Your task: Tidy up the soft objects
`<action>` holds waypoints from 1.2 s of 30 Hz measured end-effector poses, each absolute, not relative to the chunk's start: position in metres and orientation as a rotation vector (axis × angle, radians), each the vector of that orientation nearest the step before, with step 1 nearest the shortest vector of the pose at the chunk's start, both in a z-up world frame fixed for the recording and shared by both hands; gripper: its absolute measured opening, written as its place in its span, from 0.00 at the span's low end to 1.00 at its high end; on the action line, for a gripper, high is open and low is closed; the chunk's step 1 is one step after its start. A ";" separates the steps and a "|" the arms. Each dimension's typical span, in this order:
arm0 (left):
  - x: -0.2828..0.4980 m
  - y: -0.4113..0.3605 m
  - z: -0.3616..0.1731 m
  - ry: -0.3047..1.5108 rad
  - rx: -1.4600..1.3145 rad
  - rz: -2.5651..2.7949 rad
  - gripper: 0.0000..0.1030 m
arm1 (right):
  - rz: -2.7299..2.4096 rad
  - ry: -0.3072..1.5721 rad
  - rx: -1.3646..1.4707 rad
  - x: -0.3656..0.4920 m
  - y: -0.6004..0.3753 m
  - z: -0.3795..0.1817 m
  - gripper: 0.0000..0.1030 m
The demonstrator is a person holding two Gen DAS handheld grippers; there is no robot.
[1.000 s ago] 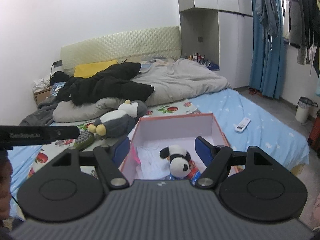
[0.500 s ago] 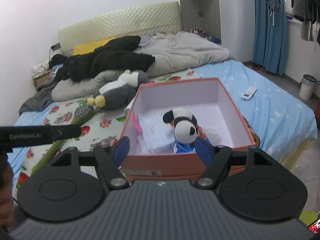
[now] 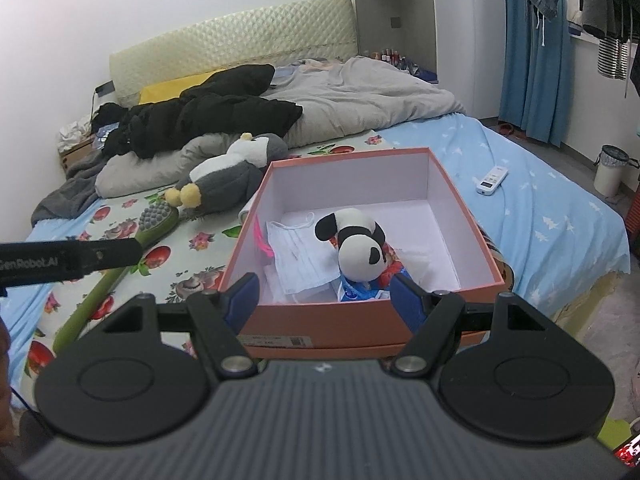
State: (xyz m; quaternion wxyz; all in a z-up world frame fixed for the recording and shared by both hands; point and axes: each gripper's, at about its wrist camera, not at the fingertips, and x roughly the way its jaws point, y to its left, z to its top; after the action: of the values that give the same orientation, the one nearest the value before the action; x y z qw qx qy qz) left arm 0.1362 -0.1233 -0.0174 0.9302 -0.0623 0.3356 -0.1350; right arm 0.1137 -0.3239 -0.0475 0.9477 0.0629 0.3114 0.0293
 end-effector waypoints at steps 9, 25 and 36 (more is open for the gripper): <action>0.133 -0.123 -0.019 0.691 -0.117 -0.283 0.52 | 0.057 0.635 0.122 0.114 -0.324 -0.047 0.72; 0.132 -0.117 -0.015 0.669 -0.128 -0.243 0.94 | 0.049 0.624 0.144 0.118 -0.332 -0.050 1.00; 0.133 -0.121 -0.020 0.709 -0.100 -0.232 1.00 | 0.038 0.627 0.116 0.119 -0.330 -0.051 1.00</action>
State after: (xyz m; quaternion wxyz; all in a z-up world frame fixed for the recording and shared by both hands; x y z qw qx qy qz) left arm 0.1333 -0.1215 -0.0201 0.9299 -0.0490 0.3464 -0.1132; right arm 0.1190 -0.3298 -0.0509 0.9494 0.0572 0.3081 0.0189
